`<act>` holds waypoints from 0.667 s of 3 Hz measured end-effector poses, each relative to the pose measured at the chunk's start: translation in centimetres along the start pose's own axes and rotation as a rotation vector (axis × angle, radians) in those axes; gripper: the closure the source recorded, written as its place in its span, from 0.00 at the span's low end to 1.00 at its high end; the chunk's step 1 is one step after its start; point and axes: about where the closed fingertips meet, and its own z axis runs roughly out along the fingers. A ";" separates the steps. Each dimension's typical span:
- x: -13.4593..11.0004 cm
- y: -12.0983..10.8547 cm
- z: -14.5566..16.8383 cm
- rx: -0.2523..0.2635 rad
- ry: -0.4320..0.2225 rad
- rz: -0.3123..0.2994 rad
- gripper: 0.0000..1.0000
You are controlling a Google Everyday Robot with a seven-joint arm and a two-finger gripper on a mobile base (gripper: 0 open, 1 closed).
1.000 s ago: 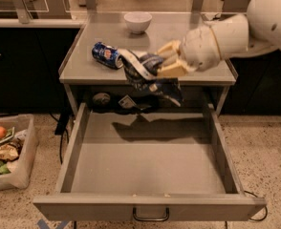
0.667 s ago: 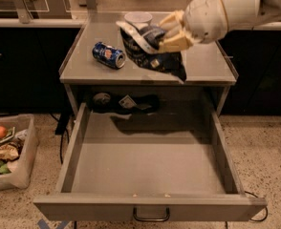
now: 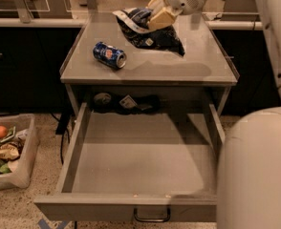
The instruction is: Pick blue chip bag from top drawer and place on counter
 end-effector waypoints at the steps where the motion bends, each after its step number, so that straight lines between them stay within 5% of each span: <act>1: -1.3 -2.0 -0.7 0.052 0.026 -0.032 1.00; 2: -1.3 -2.0 -0.7 0.053 0.025 -0.031 1.00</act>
Offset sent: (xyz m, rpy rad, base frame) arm 0.0148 0.0059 0.0175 -0.0248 -0.0572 -0.0238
